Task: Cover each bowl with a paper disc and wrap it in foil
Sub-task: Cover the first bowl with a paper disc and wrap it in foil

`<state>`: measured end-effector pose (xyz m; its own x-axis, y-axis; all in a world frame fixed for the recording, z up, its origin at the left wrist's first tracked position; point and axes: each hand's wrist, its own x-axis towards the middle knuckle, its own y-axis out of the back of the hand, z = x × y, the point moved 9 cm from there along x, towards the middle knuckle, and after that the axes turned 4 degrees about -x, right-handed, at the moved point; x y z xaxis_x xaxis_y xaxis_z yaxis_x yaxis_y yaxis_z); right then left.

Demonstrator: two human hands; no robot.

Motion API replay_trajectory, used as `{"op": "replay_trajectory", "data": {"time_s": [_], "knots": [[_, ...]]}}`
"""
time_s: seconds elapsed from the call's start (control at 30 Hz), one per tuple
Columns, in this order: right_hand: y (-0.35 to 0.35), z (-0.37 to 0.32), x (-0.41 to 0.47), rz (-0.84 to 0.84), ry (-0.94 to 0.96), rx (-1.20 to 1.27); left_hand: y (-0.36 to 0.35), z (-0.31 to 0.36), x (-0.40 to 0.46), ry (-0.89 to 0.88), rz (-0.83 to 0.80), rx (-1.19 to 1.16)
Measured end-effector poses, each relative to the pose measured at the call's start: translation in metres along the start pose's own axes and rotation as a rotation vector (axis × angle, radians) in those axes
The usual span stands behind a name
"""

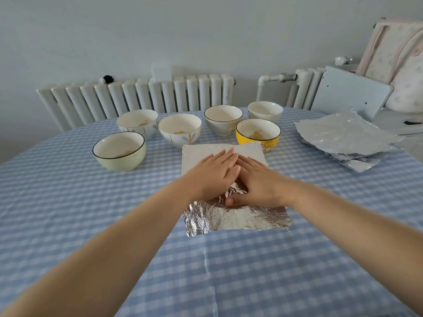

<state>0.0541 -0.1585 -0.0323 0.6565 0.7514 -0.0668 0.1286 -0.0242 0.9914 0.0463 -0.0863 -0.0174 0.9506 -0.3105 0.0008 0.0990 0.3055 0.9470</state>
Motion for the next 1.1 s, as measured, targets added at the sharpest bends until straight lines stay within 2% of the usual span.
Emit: {"op": "replay_trajectory", "data": {"time_s": [0.1,0.2,0.37,0.43,0.53,0.6,0.63,0.7,0.77,0.9,1.0,1.1], "knots": [[0.002,-0.002,-0.001,-0.008,0.002,0.004,-0.005,-0.019,0.005,0.069,0.013,-0.014],[0.003,-0.002,-0.003,-0.057,-0.035,0.006,-0.002,-0.034,0.003,0.122,0.012,-0.123],[0.002,-0.001,-0.007,-0.082,-0.058,-0.018,-0.006,-0.056,-0.009,0.181,0.035,-0.511],[0.001,-0.001,-0.006,-0.084,-0.058,-0.023,-0.007,-0.065,-0.016,0.184,0.053,-0.574],[0.000,0.000,-0.005,-0.082,-0.069,-0.005,0.001,-0.074,-0.019,0.205,0.003,-0.373],[-0.001,0.001,-0.006,-0.075,-0.076,-0.001,0.023,-0.073,-0.017,0.223,0.103,-0.166],[-0.001,0.002,-0.005,-0.065,-0.081,0.002,0.035,-0.065,-0.016,0.218,0.189,-0.138],[-0.002,0.005,-0.003,-0.035,-0.088,0.013,0.042,-0.039,-0.016,0.176,0.281,-0.244],[-0.001,0.006,0.000,0.031,-0.072,0.041,0.026,-0.011,-0.015,0.120,0.271,-0.284],[0.003,0.002,0.000,0.133,-0.004,0.100,-0.010,-0.002,-0.017,0.174,0.208,-0.045],[0.002,0.016,0.005,0.157,-0.106,0.249,-0.010,-0.003,-0.017,0.172,0.201,0.014],[0.001,0.029,0.011,0.156,-0.241,0.560,-0.011,0.001,-0.019,0.177,0.175,0.061]]}}
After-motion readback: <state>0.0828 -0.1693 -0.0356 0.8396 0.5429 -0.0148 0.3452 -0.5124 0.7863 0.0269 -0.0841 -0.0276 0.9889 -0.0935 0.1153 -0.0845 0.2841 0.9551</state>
